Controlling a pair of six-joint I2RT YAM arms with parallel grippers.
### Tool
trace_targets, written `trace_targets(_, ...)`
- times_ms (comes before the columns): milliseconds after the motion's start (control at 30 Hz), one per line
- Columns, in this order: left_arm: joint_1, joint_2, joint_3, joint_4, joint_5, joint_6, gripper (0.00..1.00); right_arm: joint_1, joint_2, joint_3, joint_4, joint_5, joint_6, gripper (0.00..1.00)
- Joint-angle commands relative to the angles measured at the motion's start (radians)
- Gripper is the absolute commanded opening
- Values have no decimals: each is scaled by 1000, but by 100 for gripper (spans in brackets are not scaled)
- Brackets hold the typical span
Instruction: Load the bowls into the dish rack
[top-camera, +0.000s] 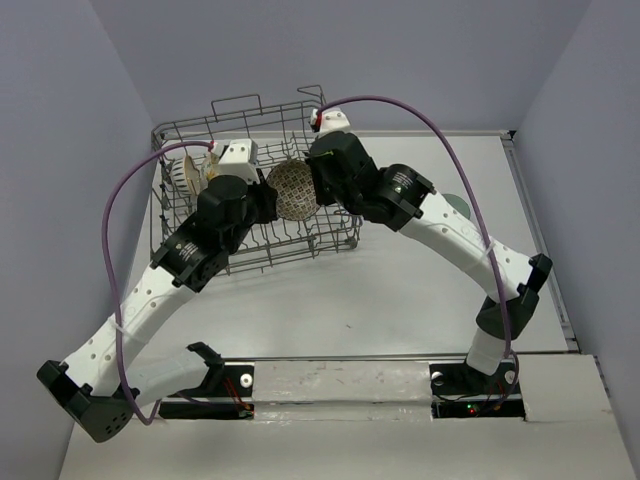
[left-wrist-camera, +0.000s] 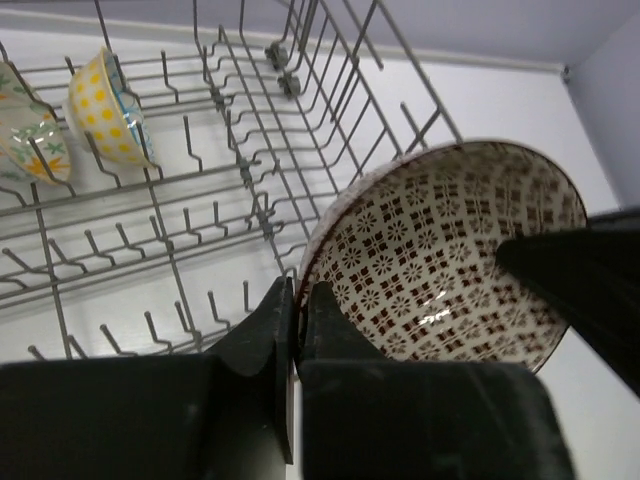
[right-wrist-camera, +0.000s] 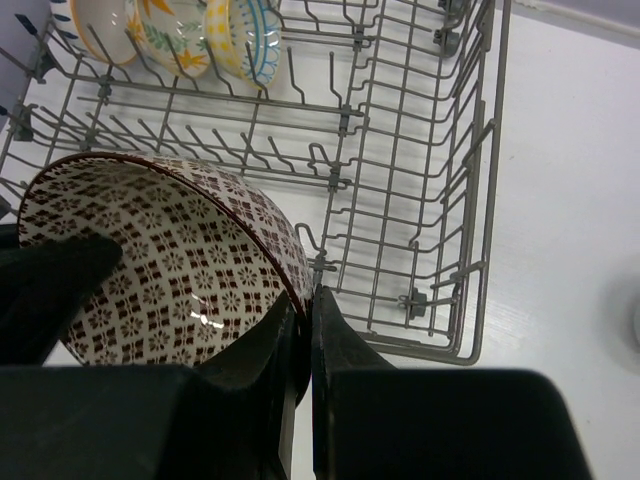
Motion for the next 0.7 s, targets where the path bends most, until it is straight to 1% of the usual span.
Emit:
trace_targets(0,-4,4,16,41,24,-16,0,8,-68,8,139,4,-10,5)
trace_targets(67,-4,-1,16,53,30,-22,0,8,-71,-1,142,7,-15,12)
trace_targets(133,-4,-15,13,69,33,-28,0,8,-85,-32,157,9,-20,26)
trace_targets(167,-4,-21,7,85,30,-39,0,8,-90,-43,171,10,-23,41)
trace_targets(233,-4,-36,6,98,15,-48,0,8,-108,-75,182,12,-24,49)
trace_targets(267,-4,-44,4,105,-2,-57,0,8,-119,-89,189,18,-27,59)
trace_targets(300,-3,-44,4,107,-2,-57,0,8,-119,-89,192,22,-30,63)
trace_targets(367,-4,-53,4,113,-37,-72,0,8,-143,-115,205,27,-30,66)
trace_targets(467,-3,-62,4,113,-118,-100,0,8,-195,-165,218,38,-32,67)
trace_targets(500,-4,-59,15,89,-152,-112,0,8,-212,-181,223,58,-29,68)
trace_targets(533,-4,-52,22,72,-237,-123,0,8,-228,-196,222,71,-27,68)
trace_targets(567,-3,-47,30,55,-290,-144,0,8,-248,-211,222,88,-24,68)
trace_targets(600,-1,-30,50,12,-394,-155,0,8,-289,-250,225,132,-13,68)
trace_targets(667,2,-3,82,-49,-500,-180,0,8,-335,-300,225,171,3,69)
